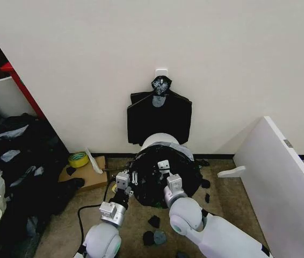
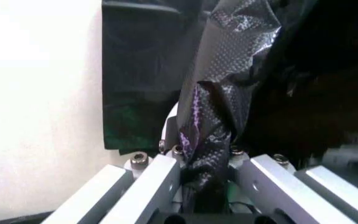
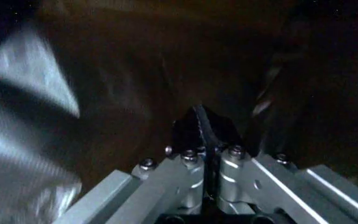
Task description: Place the garbage bag over the trash bin.
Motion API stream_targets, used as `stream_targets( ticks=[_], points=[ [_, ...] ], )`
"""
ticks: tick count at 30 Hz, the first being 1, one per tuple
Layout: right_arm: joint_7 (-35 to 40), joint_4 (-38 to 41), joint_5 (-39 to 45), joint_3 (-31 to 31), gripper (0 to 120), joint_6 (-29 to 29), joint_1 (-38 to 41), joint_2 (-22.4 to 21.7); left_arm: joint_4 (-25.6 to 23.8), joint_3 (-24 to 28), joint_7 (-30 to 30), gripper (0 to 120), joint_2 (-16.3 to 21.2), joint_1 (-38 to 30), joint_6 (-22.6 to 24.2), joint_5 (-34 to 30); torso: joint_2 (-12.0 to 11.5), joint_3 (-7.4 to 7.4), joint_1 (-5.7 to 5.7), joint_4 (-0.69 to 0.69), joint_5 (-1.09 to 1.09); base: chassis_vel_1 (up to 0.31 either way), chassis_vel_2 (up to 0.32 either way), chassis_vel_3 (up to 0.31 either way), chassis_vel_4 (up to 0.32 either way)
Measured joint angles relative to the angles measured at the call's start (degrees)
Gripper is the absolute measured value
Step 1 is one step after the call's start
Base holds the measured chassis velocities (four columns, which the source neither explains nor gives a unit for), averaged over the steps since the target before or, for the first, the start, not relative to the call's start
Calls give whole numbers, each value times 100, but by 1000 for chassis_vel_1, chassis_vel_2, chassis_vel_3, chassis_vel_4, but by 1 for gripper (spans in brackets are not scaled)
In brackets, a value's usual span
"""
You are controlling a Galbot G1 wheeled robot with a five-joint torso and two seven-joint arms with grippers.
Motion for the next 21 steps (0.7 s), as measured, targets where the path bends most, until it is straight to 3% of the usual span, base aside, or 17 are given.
stream_targets(
  ticks=[5, 9, 17, 21],
  points=[
    [106, -254, 52, -59, 0, -478, 144, 25, -100, 10, 5, 0, 16, -4, 29, -17, 0, 0, 0, 1, 1, 0, 0, 0, 0],
    [134, -714, -597, -107, 0, -730, 254, 37, -175, 11, 5, 0, 53, 43, 78, -19, 0, 0, 0, 1, 1, 0, 0, 0, 0],
    [-26, -994, -1657, -22, 0, -587, 242, -22, -243, 12, -1, 0, 55, 105, 102, -18, 0, 0, 0, 0, 1, 0, 0, 0, 0],
    [-343, -878, -1737, 55, 0, 111, 104, -58, -243, 13, -10, 0, 52, 107, 118, -20, 0, 0, 0, 0, 0, 0, 0, 0, 0]
  ],
)
